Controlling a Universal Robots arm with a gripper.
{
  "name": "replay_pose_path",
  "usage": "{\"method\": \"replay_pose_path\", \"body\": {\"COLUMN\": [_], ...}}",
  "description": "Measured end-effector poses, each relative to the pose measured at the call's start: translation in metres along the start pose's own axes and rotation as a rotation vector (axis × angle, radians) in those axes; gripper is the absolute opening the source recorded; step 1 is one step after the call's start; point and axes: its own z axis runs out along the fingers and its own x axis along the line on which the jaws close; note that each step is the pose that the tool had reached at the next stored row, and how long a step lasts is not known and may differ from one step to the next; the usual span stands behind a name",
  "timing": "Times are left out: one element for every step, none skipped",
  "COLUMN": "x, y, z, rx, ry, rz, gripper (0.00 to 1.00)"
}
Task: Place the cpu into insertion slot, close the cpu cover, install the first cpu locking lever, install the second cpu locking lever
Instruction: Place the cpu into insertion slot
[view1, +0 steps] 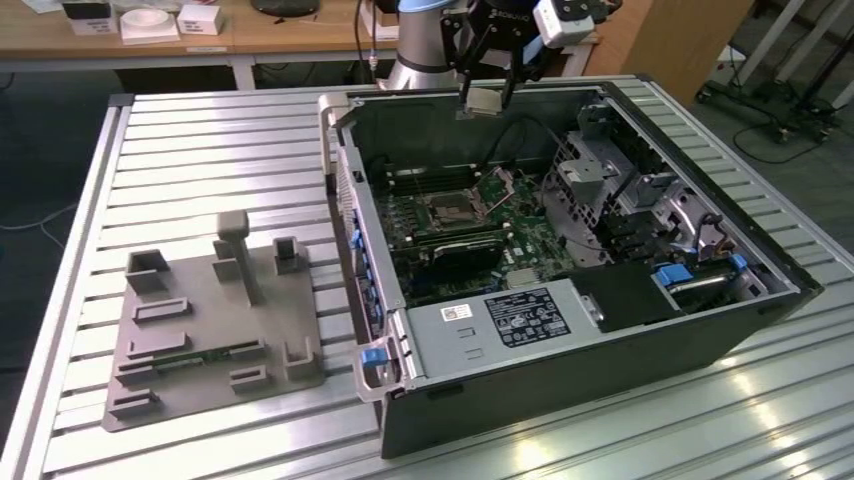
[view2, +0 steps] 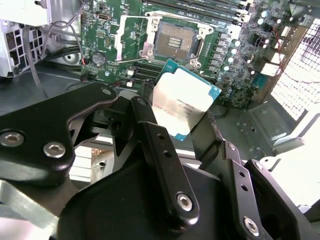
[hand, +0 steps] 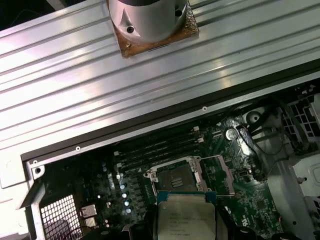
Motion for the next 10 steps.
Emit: {"method": "replay_pose_path", "body": {"x": [0.0, 0.0, 0.0, 0.0, 0.0, 0.0, 0.0, 0.0, 0.0, 0.0], "y": [0.0, 0.0, 0.0, 0.0, 0.0, -0.0001, 0.0, -0.0001, -0.0001, -0.0001], "z": [0.0, 0.0001, 0.0001, 0.0002, 0.0003, 0.0004, 0.0004, 0.0005, 0.0005, 0.0006], "rx": [-0.0001, -0.0003, -0.0002, -0.0003, -0.0006, -0.0008, -0.0009, -0.001, -0.0011, -0.0013], "ry": [-0.0006, -0.0012, -0.0019, -0.0025, -0.0032, -0.0038, -0.0044, -0.005, -0.0056, -0.0061], "rz": [0.007, 0.014, 0.021, 0.028, 0.036, 0.043, 0.049, 0.056, 0.062, 0.068], "gripper": [0.54, 0.54, 0.54, 0.54, 0.54, 0.54, 0.54, 0.54, 0.54, 0.54]}}
